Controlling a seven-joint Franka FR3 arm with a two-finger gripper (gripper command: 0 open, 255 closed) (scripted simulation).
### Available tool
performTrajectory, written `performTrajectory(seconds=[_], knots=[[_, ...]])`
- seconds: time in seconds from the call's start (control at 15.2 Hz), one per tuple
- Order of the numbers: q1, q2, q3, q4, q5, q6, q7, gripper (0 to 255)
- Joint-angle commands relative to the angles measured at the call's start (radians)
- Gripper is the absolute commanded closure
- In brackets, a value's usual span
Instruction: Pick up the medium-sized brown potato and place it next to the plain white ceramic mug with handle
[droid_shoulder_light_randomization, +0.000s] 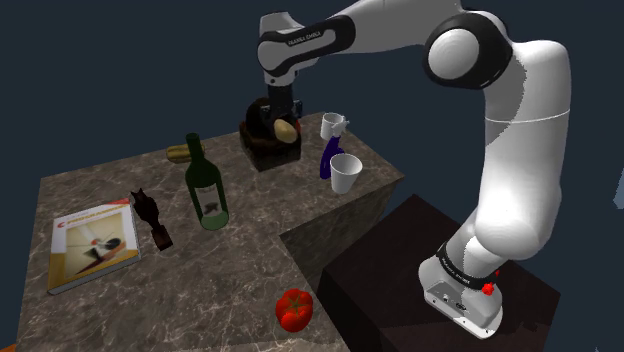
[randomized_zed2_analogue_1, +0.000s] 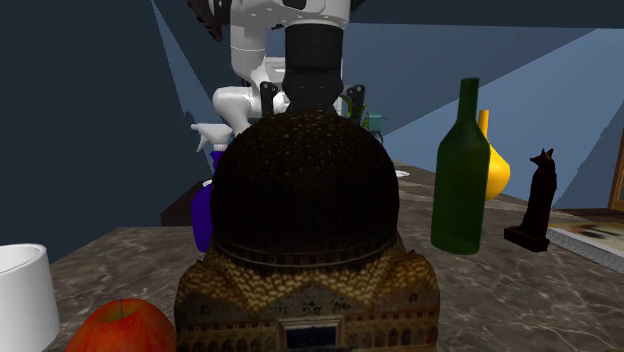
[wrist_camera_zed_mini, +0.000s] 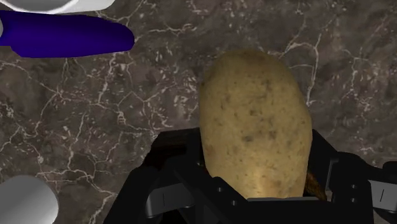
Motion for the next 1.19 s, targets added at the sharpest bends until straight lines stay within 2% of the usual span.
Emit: performTrajectory(seconds=[0.0, 0.53, 1.12], knots=[[-0.028, -0.020, -0.010, -0.033, 0.001, 0.013, -0.036, 255], [-0.144, -0.061, -0.059, -0.094, 0.002, 0.035, -0.196, 255], [-0.273, -0.042, -0.116, -0.063, 0.001, 0.028, -0.377, 255]])
